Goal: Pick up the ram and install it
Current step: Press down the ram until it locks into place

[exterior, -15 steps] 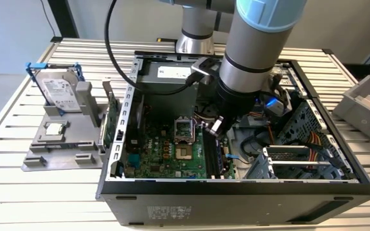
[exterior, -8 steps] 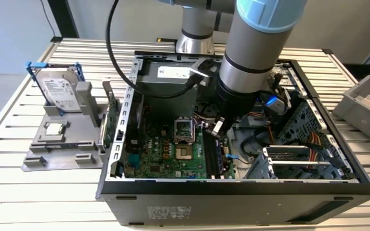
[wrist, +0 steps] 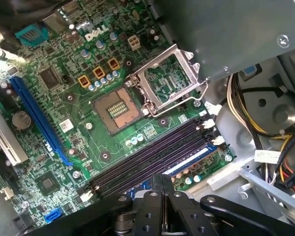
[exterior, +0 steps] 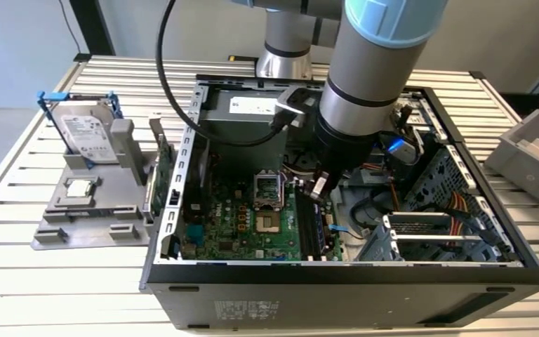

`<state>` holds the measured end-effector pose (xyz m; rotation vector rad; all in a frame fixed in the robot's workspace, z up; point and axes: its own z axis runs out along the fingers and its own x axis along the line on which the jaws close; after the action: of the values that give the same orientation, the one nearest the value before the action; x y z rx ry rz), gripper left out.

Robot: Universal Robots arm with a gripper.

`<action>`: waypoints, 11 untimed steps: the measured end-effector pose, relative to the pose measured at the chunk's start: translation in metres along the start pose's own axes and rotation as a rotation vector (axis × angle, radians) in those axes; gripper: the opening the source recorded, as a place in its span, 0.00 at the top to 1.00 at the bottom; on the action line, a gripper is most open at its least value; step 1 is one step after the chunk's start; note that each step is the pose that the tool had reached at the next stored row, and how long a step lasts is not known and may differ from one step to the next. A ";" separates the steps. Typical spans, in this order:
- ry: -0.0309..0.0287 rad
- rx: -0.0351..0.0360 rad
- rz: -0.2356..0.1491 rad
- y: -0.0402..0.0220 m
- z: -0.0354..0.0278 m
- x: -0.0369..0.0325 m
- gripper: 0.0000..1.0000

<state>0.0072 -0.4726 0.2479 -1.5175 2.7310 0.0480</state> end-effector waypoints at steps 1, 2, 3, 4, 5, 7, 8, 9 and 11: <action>0.0002 -0.0002 -0.008 0.0000 0.0000 0.0000 1.00; 0.0003 -0.0004 -0.016 0.0000 0.0000 0.0000 1.00; 0.0005 -0.0007 -0.023 0.0000 0.0000 0.0000 1.00; 0.0006 -0.0009 -0.030 0.0000 0.0000 0.0000 1.00; 0.0007 -0.0011 -0.037 0.0000 0.0000 0.0000 1.00; 0.0009 -0.0015 -0.051 0.0000 0.0000 0.0000 1.00; 0.0010 -0.0017 -0.058 0.0000 0.0000 -0.0001 1.00; 0.0012 -0.0020 -0.066 0.0000 0.0000 0.0000 1.00; 0.0015 -0.0024 -0.080 0.0000 0.0000 0.0000 1.00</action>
<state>0.0072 -0.4725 0.2479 -1.6268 2.6688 0.0491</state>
